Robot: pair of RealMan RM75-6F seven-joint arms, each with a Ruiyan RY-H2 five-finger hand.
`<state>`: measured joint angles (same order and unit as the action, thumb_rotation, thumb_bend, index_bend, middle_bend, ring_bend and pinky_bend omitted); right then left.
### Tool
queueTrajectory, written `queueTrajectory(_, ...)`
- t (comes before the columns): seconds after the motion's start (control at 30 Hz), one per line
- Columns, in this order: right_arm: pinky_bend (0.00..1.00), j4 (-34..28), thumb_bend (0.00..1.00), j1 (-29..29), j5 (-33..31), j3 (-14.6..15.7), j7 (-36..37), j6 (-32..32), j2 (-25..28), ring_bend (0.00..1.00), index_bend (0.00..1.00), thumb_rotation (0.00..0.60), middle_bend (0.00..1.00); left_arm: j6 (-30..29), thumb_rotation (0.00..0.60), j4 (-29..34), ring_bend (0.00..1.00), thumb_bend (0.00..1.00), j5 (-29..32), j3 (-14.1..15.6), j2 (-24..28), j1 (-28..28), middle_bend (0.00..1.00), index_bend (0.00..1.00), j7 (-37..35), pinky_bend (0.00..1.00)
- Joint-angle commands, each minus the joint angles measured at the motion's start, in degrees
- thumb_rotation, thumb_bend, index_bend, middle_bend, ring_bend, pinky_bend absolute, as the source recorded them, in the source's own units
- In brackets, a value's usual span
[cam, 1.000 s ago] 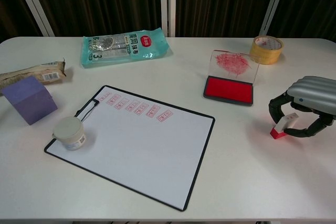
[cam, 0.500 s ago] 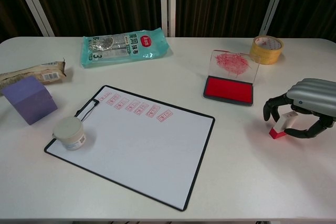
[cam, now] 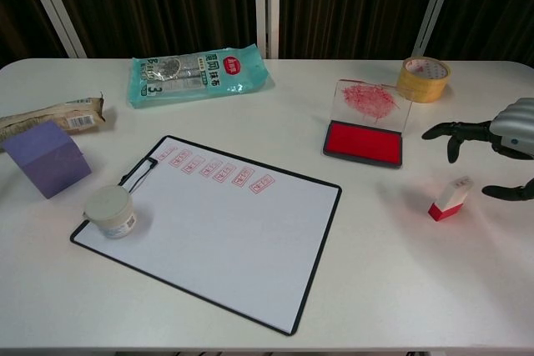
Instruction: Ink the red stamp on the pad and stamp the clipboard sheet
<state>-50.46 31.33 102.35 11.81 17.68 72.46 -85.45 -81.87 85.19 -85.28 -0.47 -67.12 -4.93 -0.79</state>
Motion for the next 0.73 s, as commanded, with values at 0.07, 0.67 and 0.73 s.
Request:
queueTrajectory(0.07, 0.87, -6.56, 0.15, -3.03, -1.98, -0.41, -5.65, 2.39, 7.13, 0.65, 0.04, 0.6, 0.24, -0.03, 0.6, 0.29, 0.12, 0.0, -0.12, -0.01, 0.08, -0.07, 0.13, 0.12, 0.23, 0.25)
queueTrajectory(0.67, 0.0, -32.24, 0.06, -22.08, -21.32, -8.66, -17.2, 17.46, 19.73, 0.0, 0.0, 0.6, 0.0, -2.1, 0.6, 2.27, 0.12, 0.0, -1.36, -0.57, 1.18, -0.08, 0.14, 0.12, 1.34, 0.24)
queueTrajectory(0.73, 0.0, -32.72, 0.07, -22.5, -21.26, -9.05, -17.57, 17.32, 19.82, 0.0, 0.0, 0.6, 0.0, -2.46, 0.6, 2.24, 0.12, 0.0, -1.57, -0.69, 1.23, -0.09, 0.13, 0.12, 1.25, 0.24)
